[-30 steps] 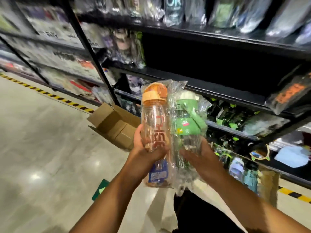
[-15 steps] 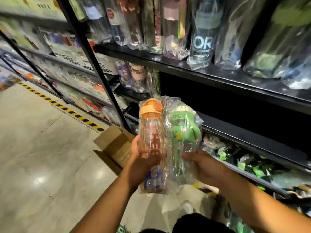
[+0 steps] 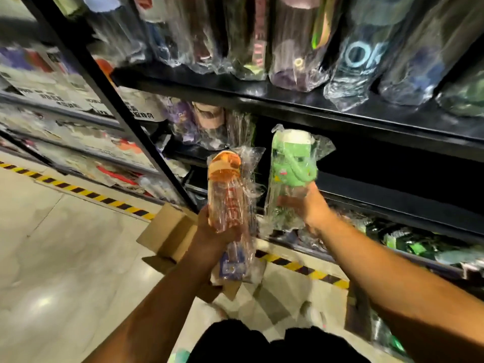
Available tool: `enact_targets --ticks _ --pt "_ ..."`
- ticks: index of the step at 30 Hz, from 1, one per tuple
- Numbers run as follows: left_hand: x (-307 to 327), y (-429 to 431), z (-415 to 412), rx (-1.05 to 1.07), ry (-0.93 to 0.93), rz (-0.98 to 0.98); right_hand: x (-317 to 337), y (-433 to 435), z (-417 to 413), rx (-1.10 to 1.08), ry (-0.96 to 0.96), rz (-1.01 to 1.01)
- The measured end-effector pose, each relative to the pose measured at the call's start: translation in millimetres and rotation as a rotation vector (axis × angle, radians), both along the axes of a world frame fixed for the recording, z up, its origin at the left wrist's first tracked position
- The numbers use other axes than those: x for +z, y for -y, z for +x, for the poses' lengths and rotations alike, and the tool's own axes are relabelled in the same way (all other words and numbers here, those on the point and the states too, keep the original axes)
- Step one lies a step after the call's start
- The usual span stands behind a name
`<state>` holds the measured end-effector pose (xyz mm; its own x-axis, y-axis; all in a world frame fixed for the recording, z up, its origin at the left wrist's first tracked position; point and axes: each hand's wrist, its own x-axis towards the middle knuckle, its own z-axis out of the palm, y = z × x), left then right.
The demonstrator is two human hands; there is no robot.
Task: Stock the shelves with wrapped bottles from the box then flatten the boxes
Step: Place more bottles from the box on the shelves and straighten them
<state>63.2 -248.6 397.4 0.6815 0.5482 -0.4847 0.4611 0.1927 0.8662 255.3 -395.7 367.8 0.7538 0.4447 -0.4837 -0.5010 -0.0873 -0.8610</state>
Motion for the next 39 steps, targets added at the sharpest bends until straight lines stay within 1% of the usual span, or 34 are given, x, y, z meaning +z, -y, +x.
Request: enact_targets --ticks 1,3,5,8,12,16,19,22,25,29,32,34,36,39 --pt "-2 -12 2 -0.021 0.0 -0.022 -6 -9 2 -0.017 0.058 -0.09" --pt "-8 -35 2 -0.073 -0.017 -0.067 -21 -23 4 0.006 0.25 -0.317" --pt "-13 -54 3 -0.129 -0.033 -0.079 -24 -37 7 -0.079 0.284 -0.391" --pt "-22 -74 10 -0.164 -0.061 -0.111 -35 -54 21 -0.171 0.327 -0.372" --pt "-32 -87 24 -0.202 -0.065 -0.152 -52 -72 39 -0.288 0.443 -0.343" --pt "-39 -90 38 -0.215 -0.056 -0.203 -64 -87 56 -0.335 0.496 -0.357" --pt "-47 -93 44 -0.179 -0.03 -0.216 -79 -103 61 -0.358 0.506 -0.356" --pt "-55 -97 45 -0.201 -0.022 -0.207 -92 -116 65 -0.408 0.529 -0.358" --pt "-62 -101 41 -0.211 -0.031 -0.195 -102 -129 67 -0.424 0.55 -0.387" --pt "-69 -104 37 -0.175 -0.075 -0.203 -109 -134 63 -0.427 0.566 -0.583" --pt "-71 -105 35 -0.167 -0.08 -0.213 -115 -132 63 -0.398 0.653 -0.662" --pt "-72 -106 35 -0.161 -0.071 -0.224 -118 -127 61 -0.372 0.645 -0.703" --pt "-75 -107 33 -0.163 -0.065 -0.237 -123 -121 58 -0.356 0.637 -0.714" --pt "-79 -108 31 -0.173 -0.078 -0.229 -125 -120 57 -0.363 0.615 -0.647"
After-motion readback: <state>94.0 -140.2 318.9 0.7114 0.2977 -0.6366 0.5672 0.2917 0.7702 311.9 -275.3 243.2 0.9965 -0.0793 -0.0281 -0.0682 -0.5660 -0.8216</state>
